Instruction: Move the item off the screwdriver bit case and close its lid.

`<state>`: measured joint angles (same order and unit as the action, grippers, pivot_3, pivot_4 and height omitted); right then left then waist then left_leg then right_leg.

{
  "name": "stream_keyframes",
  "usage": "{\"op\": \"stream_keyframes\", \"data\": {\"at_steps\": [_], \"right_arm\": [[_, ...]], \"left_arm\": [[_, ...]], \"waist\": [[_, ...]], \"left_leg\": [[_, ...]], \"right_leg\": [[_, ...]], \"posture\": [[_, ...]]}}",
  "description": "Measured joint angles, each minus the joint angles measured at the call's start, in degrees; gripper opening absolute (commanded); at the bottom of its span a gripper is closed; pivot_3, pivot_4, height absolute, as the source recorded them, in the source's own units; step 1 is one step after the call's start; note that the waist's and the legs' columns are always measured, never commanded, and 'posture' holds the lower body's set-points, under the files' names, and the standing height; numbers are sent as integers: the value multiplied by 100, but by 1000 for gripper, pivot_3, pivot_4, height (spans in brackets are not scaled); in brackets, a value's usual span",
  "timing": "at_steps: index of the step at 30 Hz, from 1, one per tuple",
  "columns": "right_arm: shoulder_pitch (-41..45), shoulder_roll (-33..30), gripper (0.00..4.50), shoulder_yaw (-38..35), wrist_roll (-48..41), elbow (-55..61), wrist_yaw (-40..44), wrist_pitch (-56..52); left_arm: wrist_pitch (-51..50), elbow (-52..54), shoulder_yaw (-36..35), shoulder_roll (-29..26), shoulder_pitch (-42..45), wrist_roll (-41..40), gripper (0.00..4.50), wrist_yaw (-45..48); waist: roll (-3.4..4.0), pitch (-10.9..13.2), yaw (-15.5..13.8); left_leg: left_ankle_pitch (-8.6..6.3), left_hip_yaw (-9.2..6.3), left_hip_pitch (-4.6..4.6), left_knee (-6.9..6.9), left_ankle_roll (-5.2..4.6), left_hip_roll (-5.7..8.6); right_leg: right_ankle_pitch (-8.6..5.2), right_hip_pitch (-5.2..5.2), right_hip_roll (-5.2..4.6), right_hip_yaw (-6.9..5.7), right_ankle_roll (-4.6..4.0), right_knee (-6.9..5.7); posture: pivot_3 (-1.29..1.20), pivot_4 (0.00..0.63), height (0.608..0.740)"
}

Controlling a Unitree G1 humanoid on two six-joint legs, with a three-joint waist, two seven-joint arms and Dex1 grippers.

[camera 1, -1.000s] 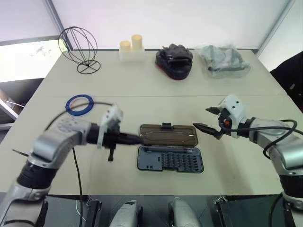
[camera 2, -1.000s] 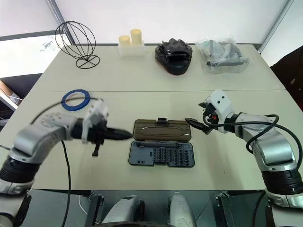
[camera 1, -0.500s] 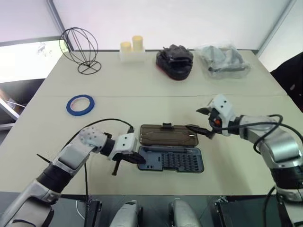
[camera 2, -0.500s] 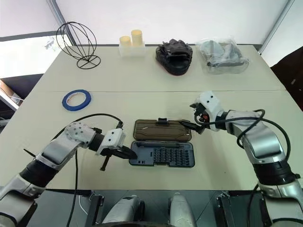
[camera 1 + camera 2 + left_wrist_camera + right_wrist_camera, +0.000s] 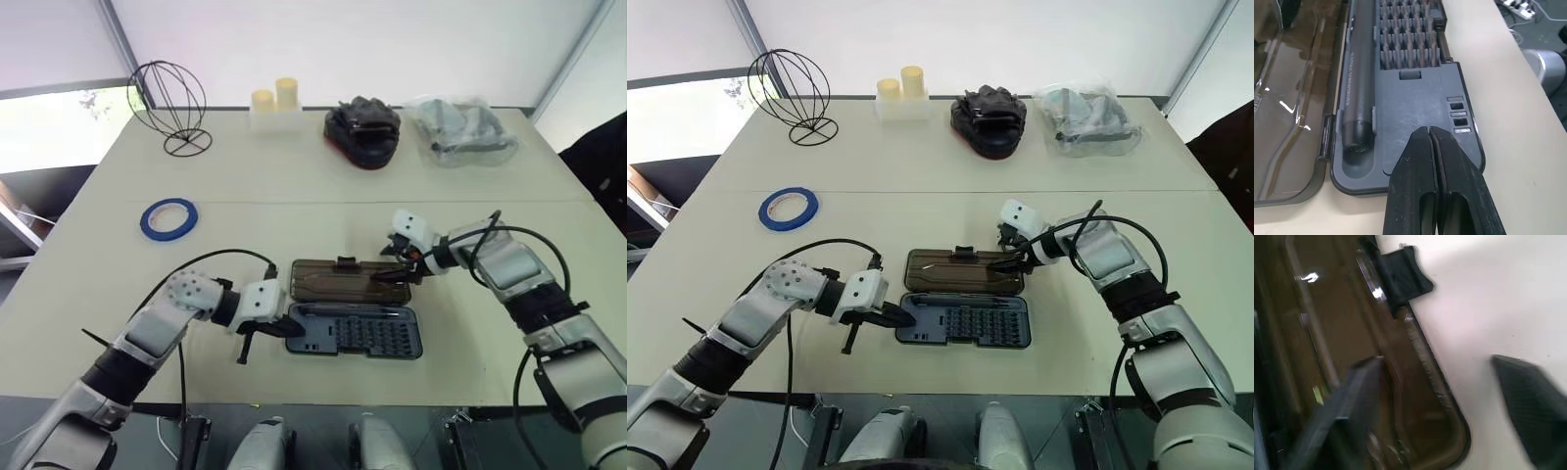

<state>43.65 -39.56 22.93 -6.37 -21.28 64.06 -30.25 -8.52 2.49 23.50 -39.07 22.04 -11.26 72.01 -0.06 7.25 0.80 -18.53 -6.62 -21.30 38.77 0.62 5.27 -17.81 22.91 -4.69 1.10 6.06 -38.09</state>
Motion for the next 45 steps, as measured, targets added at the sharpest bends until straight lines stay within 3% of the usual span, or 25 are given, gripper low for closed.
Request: {"op": "stream_keyframes", "data": {"at_steps": [4,5,7,11,16,19,22,31,34,36,38,41,45], "right_arm": [[179,97,182,43,304,-500,183,572],[219,91,32,92,389,-540,282,703],[321,158,32,162,610,-749,429,999],[387,334,32,230,915,-1208,493,1699],[270,340,32,246,1293,-1310,138,2937],[-56,148,32,227,1638,-681,-383,3346],[-552,-230,32,-120,1754,565,-772,3226],[-1621,-610,32,-792,1950,2511,-1376,2287],[-1668,-636,32,-892,2112,2547,-1605,2174],[-1665,-661,32,-903,2232,2533,-1761,2233],[-1663,-667,32,-917,2310,2486,-1853,2310],[-1650,-657,32,-928,2326,2459,-1935,2354],[-1636,-649,32,-957,2312,2450,-1982,2471]], "left_arm": [[-126,197,-34,2,-177,35,0,-166],[-138,226,-52,1,-209,35,0,-192],[-235,277,-78,1,-285,36,0,-234],[-391,364,-119,1,-422,38,0,-353],[-512,449,-192,7,-539,39,0,-452],[-581,503,-239,50,-588,14,0,-495],[-664,543,-346,72,-605,-113,0,-505],[-1504,535,-780,77,-572,-614,0,-588],[-2808,549,-1401,41,-460,-1574,0,-611],[-3889,579,-1957,-328,-145,-2511,0,-432],[-4320,459,-2492,-557,196,-2906,0,-416],[-4177,-299,-2824,-289,648,-2870,0,-751],[-3437,-1728,-2746,237,1133,-2288,0,-1130]], "waist": [[10,-27,-7],[8,-35,-7],[-18,-72,-4],[-50,-103,0],[-50,-109,24],[-22,-91,3],[8,-78,-41],[16,-33,-110],[6,-5,-103],[-18,26,-65],[-10,30,-16],[-9,31,-8],[-23,40,-11]], "left_leg": [[-2,-1,7,1,-3,0],[-2,-2,9,-1,-4,0],[-2,-5,20,-15,-4,-2],[-7,0,126,-73,-12,-5],[-15,3,156,-81,-25,-12],[-14,7,145,-77,-23,-9],[3,9,67,-58,5,-7],[3,12,38,-58,5,-6],[8,12,-22,-40,11,-6],[11,7,-45,-32,16,-10],[11,7,-43,-39,17,-6],[12,10,-27,-46,18,-4],[13,9,-29,-46,20,-4]], "right_leg": [[0,-9,1,2,0,1],[0,-9,1,2,0,1],[0,-13,3,1,0,1],[-2,-80,4,6,-2,45],[-2,-115,11,10,-2,64],[-2,-103,10,16,-2,64],[-1,-47,7,19,0,42],[-1,-22,6,19,0,41],[-1,44,9,19,0,14],[-1,74,13,15,0,-8],[-1,75,8,13,0,-7],[-1,61,6,10,0,-1],[-1,63,7,6,0,0]], "posture": [[0,150,740],[0,150,740],[0,150,740],[0,150,740],[0,150,740],[0,150,740],[0,150,740],[0,150,740],[0,150,740],[0,150,740],[0,150,740],[0,150,740],[0,150,740]]}}
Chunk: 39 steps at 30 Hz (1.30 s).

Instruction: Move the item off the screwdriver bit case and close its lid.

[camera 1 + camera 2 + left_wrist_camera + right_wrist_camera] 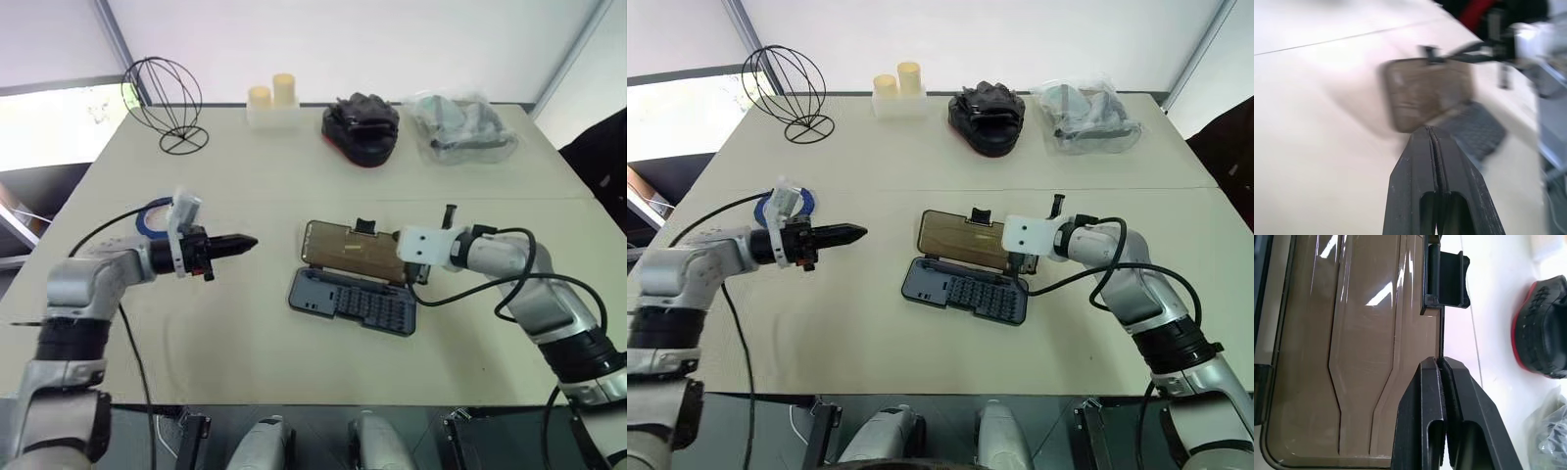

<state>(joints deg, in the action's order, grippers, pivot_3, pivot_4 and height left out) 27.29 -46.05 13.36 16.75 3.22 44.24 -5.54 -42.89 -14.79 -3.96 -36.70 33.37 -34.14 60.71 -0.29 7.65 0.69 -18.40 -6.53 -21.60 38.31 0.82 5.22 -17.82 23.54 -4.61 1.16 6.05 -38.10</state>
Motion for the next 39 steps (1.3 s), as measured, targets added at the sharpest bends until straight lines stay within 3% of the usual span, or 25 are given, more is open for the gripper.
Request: {"op": "stream_keyframes", "data": {"at_steps": [5,9,14,16,22,25,31,32,34,39], "right_arm": [[62,91,32,-34,-24,-3,-59,297],[83,174,32,-49,-76,14,-52,338],[88,189,32,-59,-77,49,-46,314],[92,194,32,-71,-77,49,-46,302],[85,248,32,-76,-87,155,40,287],[70,270,999,-81,-175,222,73,231],[-48,234,4145,-118,-279,511,163,50],[-64,234,4435,-206,-363,633,195,-152],[-128,233,4435,-654,-973,1099,463,-1215],[324,206,4435,-2930,-3597,2162,962,-4792]], "left_arm": [[1724,-1968,320,780,1097,1114,0,-535],[2700,-3231,674,1340,1581,1734,0,-361],[3351,-4200,999,1790,1947,2237,0,184],[3398,-4404,999,1896,2030,2267,0,483],[3446,-4826,898,2146,2149,2278,0,851],[3450,-4838,867,2172,2167,2289,0,959],[3469,-4837,756,2198,2220,2321,0,1014],[3467,-4836,741,2200,2221,2323,0,1022],[3419,-4805,706,2204,2229,2320,0,1062],[2897,-4266,535,2104,2261,2137,0,1473]], "waist": [[-7,3,-7],[-8,4,32],[-9,3,49],[-9,3,50],[-9,3,39],[-9,3,43],[-9,3,35],[-9,3,31],[-9,3,12],[-10,4,6]], "left_leg": [[0,2,-2,3,1,5],[0,8,-7,-4,0,5],[1,10,-47,9,1,5],[1,8,-78,70,1,4],[0,8,-92,79,1,6],[0,8,-92,80,1,6],[0,7,-92,80,1,8],[0,7,-92,81,1,8],[0,5,-97,83,1,8],[-1,-11,-115,76,-1,7]], "right_leg": [[1,-1,-4,-8,1,3],[1,11,-5,-11,1,0],[1,52,-3,-12,2,-12],[1,81,-2,-12,2,-28],[1,92,-4,-11,2,-40],[1,93,-4,-11,2,-43],[1,93,-6,-10,2,-44],[1,93,-6,-11,2,-46],[1,93,-7,-11,2,-47],[2,93,-9,-15,1,-47]], "posture": [[0,150,740],[0,150,740],[0,150,740],[0,150,740],[0,150,740],[0,150,740],[0,150,740],[0,150,740],[0,150,740],[0,150,740]]}}
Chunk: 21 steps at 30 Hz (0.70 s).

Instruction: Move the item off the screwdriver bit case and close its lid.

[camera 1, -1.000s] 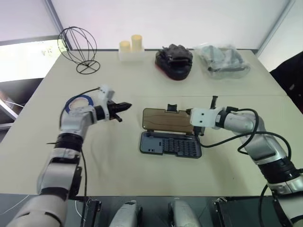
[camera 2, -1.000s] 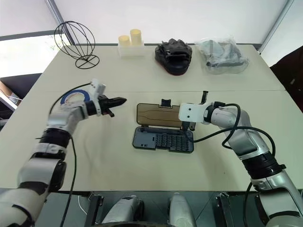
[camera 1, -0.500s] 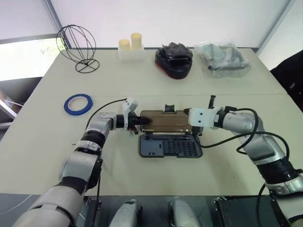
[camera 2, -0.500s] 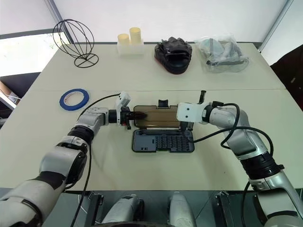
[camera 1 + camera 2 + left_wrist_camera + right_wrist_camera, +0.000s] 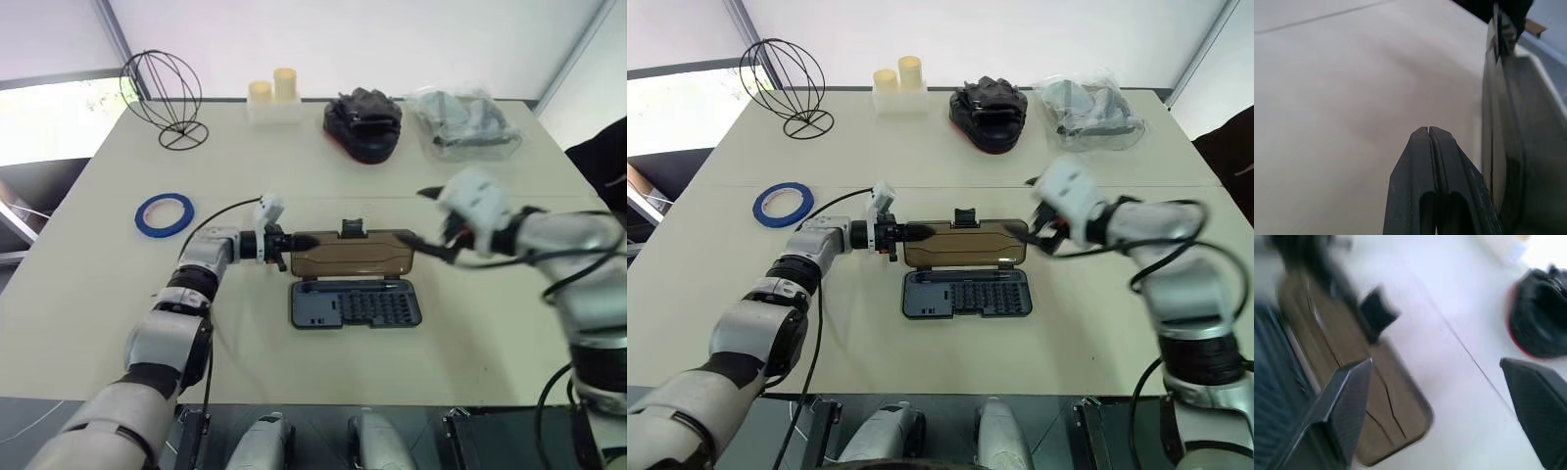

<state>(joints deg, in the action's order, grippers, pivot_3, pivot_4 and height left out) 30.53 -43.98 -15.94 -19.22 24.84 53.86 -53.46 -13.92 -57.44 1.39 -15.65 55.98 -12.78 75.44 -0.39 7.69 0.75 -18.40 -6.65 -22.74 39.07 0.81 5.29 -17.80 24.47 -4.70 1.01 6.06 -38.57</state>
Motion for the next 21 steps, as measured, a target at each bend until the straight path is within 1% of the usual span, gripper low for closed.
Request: {"op": "stream_keyframes", "data": {"at_steps": [1,3,4,6,7,8,10,11,12,15,17,20,21], "right_arm": [[136,1,4435,-352,-292,80,-70,-353],[236,-2,4435,-688,-582,156,-226,-697],[226,3,4435,-799,-762,205,-344,-887],[178,22,4435,-823,-942,215,-490,-1021],[133,30,4435,-786,-995,233,-577,-1025],[69,30,4435,-770,-1027,242,-631,-1020],[-184,15,4435,-609,-1034,257,-779,-919],[-281,8,4435,-568,-1026,253,-820,-886],[-410,-1,4435,-474,-1015,248,-880,-827],[-640,-12,4435,-197,-1054,344,-954,-741],[-844,-54,4435,-77,-1135,545,-984,-744],[-1209,-255,4435,234,-1212,853,-962,-766],[-1284,-288,4211,310,-1253,949,-955,-787]], "left_arm": [[-173,283,14,-50,-15,-35,0,170],[-506,925,140,-176,-101,-90,0,499],[-850,1617,298,-336,-271,-176,0,781],[-1445,2656,609,-575,-609,-369,0,1138],[-1837,3464,947,-859,-942,-584,0,1335],[-2069,4024,1213,-1095,-1207,-760,0,1462],[-2331,5340,1920,-1920,-1934,-1127,0,1629],[-2344,5425,2001,-2010,-2029,-1160,0,1634],[-2413,5338,1959,-1956,-2002,-1182,0,1540],[-2644,4659,1354,-1590,-1388,-1380,0,977],[-2714,4211,777,-1465,-919,-1547,0,596],[-2833,3881,197,-1301,-555,-1772,0,210],[-2825,3794,133,-1245,-531,-1786,0,130]], "waist": [[0,0,0],[1,-1,3],[1,-1,15],[3,-2,38],[4,-2,61],[4,-2,66],[5,-2,97],[9,1,93],[11,2,10],[3,6,-152],[1,5,-147],[1,5,-92],[2,5,-70]], "left_leg": [[0,-1,-1,-2,0,0],[0,0,1,-5,0,0],[0,2,1,-6,0,0],[0,5,4,-7,0,0],[0,7,9,-8,0,-2],[0,7,20,-10,0,-1],[0,7,25,-15,0,-2],[0,7,25,-14,0,-2],[0,7,21,5,0,0],[1,3,12,40,-1,4],[-4,4,15,42,-8,4],[-7,9,20,13,-14,5],[-7,9,21,9,-14,5]], "right_leg": [[0,0,0,0,0,-1],[0,0,-1,1,0,-2],[0,1,-2,5,0,-4],[0,2,-2,9,0,-10],[0,4,-2,15,0,-32],[0,5,-2,23,0,-44],[0,6,-1,27,0,-50],[0,6,-1,28,-1,-48],[-1,4,-2,27,-1,-47],[-1,-12,2,24,-1,-44],[-1,-12,3,24,0,-48],[0,-1,-1,24,0,-52],[0,0,-1,24,0,-54]], "posture": [[0,150,740],[0,150,740],[0,150,740],[0,150,740],[0,150,740],[0,150,740],[0,150,740],[0,150,740],[0,150,740],[0,150,740],[0,150,740],[0,150,740],[0,150,740]]}}
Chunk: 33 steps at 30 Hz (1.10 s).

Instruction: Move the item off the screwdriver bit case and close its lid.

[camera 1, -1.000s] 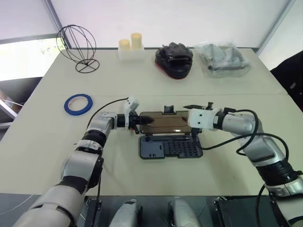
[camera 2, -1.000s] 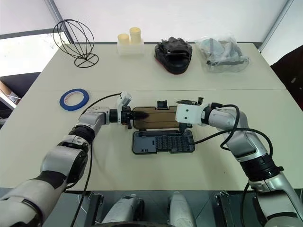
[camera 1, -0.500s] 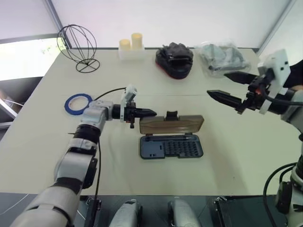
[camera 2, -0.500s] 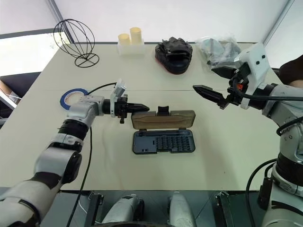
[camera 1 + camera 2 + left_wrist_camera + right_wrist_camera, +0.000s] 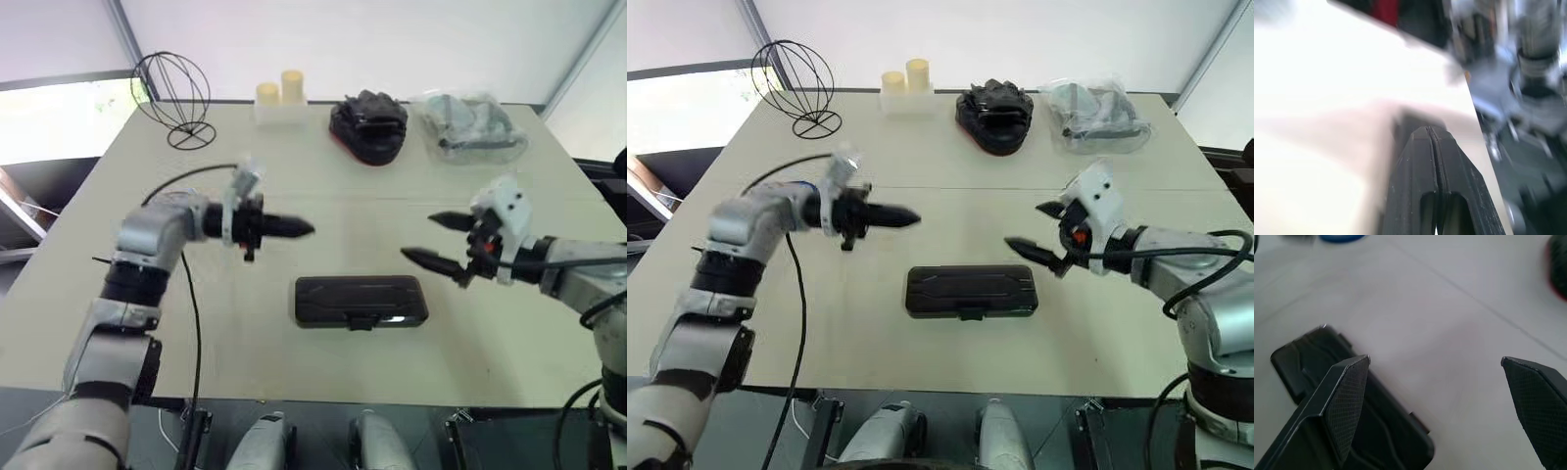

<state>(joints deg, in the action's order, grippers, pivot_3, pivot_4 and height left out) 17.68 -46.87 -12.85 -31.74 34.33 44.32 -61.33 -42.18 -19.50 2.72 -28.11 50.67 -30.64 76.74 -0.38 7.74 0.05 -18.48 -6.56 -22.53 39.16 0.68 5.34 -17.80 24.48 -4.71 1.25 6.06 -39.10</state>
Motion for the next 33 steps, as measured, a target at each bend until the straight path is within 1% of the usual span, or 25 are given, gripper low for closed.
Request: {"op": "stream_keyframes", "data": {"at_steps": [2,6,7,9,13,16,18,25,29,33], "right_arm": [[-185,-27,3631,169,-173,268,27,-72],[-473,114,1571,570,-573,838,-36,-212],[-544,152,996,677,-625,928,-82,-222],[-726,144,29,965,-646,1070,-175,-219],[-1158,258,29,1817,-501,1250,-499,-200],[-1260,462,29,2188,-362,1342,-858,-190],[-1329,486,29,2294,-295,1386,-1006,-188],[-1226,449,29,2873,544,1081,-1493,199],[-1137,300,29,2942,880,896,-1495,432],[-1076,290,29,3007,1032,728,-1409,568]], "left_arm": [[213,-321,-10,128,26,109,0,-163],[1197,-1317,315,417,234,797,0,-323],[1399,-1522,401,517,307,935,0,-316],[1873,-2034,587,686,493,1250,0,-307],[2873,-3158,989,1057,816,1946,0,-247],[3428,-3774,1224,1340,976,2371,0,-110],[3633,-4027,1254,1426,1034,2539,0,-9],[4233,-4588,1454,1718,1195,3093,0,326],[4544,-4743,1511,1860,1259,3376,0,356],[4680,-4832,1513,1973,1287,3528,0,359]], "waist": [[0,0,49],[-5,0,65],[-5,0,62],[-7,-1,41],[-15,1,55],[-16,1,58],[-17,1,69],[-20,1,54],[-21,1,59],[-21,0,68]], "left_leg": [[0,-4,0,0,0,0],[1,-1,-1,4,1,0],[1,0,-1,6,1,1],[1,-1,-1,7,1,2],[1,1,-2,5,1,8],[1,0,-1,4,1,6],[1,0,-1,4,1,6],[1,0,-2,7,1,10],[1,0,-1,7,1,10],[1,0,-1,6,1,9]], "right_leg": [[0,1,0,-5,0,1],[0,-1,-1,-7,0,6],[0,-1,-2,-6,0,6],[0,-3,-2,-7,0,6],[0,-2,-7,-7,0,7],[0,0,-5,-7,0,6],[0,1,-4,-6,0,5],[0,1,-3,-8,0,3],[0,1,-2,-9,0,2],[0,1,-1,-11,0,1]], "posture": [[0,150,740],[0,150,740],[0,150,740],[0,150,740],[0,150,740],[0,150,740],[0,150,740],[0,150,740],[0,150,740],[0,150,740]]}}
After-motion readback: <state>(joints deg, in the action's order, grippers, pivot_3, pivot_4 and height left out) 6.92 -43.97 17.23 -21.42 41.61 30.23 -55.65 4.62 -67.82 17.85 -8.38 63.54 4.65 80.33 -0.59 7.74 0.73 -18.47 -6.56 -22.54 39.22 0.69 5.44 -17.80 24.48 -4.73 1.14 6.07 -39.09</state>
